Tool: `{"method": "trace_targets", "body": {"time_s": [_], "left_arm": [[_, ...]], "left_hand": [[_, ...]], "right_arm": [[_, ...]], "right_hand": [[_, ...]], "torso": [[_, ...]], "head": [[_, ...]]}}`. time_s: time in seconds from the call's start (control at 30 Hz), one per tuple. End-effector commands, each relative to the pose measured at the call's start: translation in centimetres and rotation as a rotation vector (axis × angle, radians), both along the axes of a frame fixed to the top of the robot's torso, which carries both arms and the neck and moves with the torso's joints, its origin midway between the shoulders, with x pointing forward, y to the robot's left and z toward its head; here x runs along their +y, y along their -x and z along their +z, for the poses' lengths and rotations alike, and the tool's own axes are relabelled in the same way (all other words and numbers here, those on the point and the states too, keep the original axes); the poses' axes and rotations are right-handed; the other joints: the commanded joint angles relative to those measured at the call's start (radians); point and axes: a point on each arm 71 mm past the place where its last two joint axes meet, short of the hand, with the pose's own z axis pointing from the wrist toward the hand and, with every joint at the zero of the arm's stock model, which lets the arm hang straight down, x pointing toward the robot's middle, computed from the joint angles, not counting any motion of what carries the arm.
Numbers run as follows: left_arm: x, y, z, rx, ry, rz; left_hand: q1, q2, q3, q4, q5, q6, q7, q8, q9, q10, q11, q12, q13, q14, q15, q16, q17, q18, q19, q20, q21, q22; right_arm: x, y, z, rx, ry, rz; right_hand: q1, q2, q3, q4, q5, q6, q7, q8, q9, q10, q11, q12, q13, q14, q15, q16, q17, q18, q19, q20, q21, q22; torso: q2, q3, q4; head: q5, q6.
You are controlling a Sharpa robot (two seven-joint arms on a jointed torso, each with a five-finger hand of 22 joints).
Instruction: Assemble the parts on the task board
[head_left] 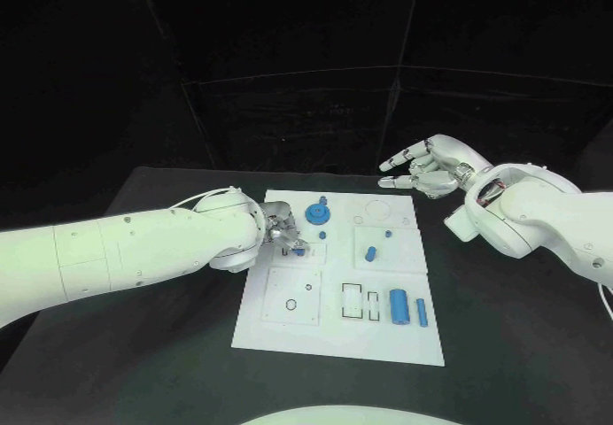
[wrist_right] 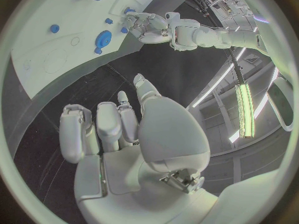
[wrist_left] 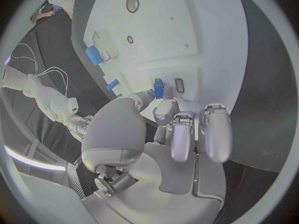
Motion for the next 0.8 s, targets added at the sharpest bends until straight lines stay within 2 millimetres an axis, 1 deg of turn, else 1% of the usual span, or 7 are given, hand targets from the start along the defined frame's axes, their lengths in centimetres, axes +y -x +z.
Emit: {"method": "trace_targets", "body": {"time_s": [0.03,0.37,0.6,0.7,0.8], "left_arm": [[0.04,0.18,-0.32,0.036,-0.007,-0.012],[0.13,0.20,-0.38,0.043,-0.008,-0.011],[0.12,0.15,-0.39,0.042,-0.007,-0.011],[0.15,0.11,-0.39,0.041,-0.005,-0.009],[0.18,0.06,-0.42,0.044,-0.001,-0.004]], "left_hand": [[0.000,0.006,0.163,-0.155,0.006,0.002,-0.003,0.004,0.002,0.007,-0.001,-0.003,-0.002,0.107,0.004,0.003,0.263,-0.010,0.018,0.004,-0.005,0.030],[-0.003,0.005,0.162,-0.153,0.006,0.002,-0.003,0.004,0.002,0.008,-0.001,-0.004,-0.002,0.107,0.004,0.003,0.263,-0.010,0.019,0.004,-0.005,0.031],[-0.011,0.002,0.160,-0.150,0.004,0.003,-0.003,0.003,0.003,0.008,-0.001,-0.004,-0.003,0.107,0.004,0.003,0.263,-0.011,0.019,0.004,-0.005,0.032],[-0.032,-0.004,0.147,-0.139,0.003,0.009,-0.006,0.001,0.003,0.010,-0.002,-0.005,-0.004,0.107,0.004,0.003,0.263,-0.011,0.019,0.005,-0.005,0.033],[-0.077,-0.012,0.101,-0.109,0.000,0.023,-0.010,-0.002,0.001,0.013,-0.005,-0.003,-0.003,0.107,0.002,0.003,0.263,-0.011,0.021,0.004,-0.004,0.036]], "right_arm": [[0.20,0.00,0.14,-0.005,0.000,0.014],[0.30,-0.03,0.12,-0.005,0.000,0.017],[0.30,-0.03,0.12,-0.005,0.000,0.016],[0.29,-0.03,0.13,-0.005,0.000,0.017],[0.30,-0.02,0.14,-0.007,-0.001,0.019]], "right_hand": [[0.002,0.005,-0.005,-0.001,0.007,0.007,0.000,0.003,-0.001,0.003,-0.001,-0.003,0.026,0.003,-0.004,-0.006,0.000,0.016,-0.002,-0.005,-0.003,0.085],[0.002,0.005,-0.005,-0.001,0.007,0.007,0.000,0.003,-0.001,0.003,-0.001,-0.003,0.026,0.003,-0.004,-0.006,0.000,0.016,-0.002,-0.005,-0.003,0.085],[0.000,0.005,-0.007,0.000,0.006,0.007,0.000,0.003,-0.001,0.003,-0.001,-0.004,0.025,0.003,-0.004,-0.007,-0.001,0.016,-0.003,-0.005,-0.003,0.084],[0.000,0.005,-0.007,0.000,0.006,0.007,0.000,0.003,-0.001,0.003,-0.001,-0.004,0.025,0.003,-0.004,-0.007,-0.001,0.016,-0.003,-0.005,-0.003,0.084],[0.000,0.005,-0.007,0.000,0.006,0.007,0.000,0.003,-0.001,0.003,-0.001,-0.004,0.025,0.003,-0.004,-0.007,-0.001,0.016,-0.003,-0.005,-0.003,0.084]], "torso": [[0.000,0.0001,0.0008],[0.000,-0.0003,-0.0010],[0.000,0.0000,-0.0009],[0.001,0.0000,-0.0007],[0.000,0.0002,-0.0007]], "head": [[-0.001,-0.002],[0.000,-0.002],[-0.001,-0.001],[-0.001,-0.001],[-0.001,-0.001]]}}
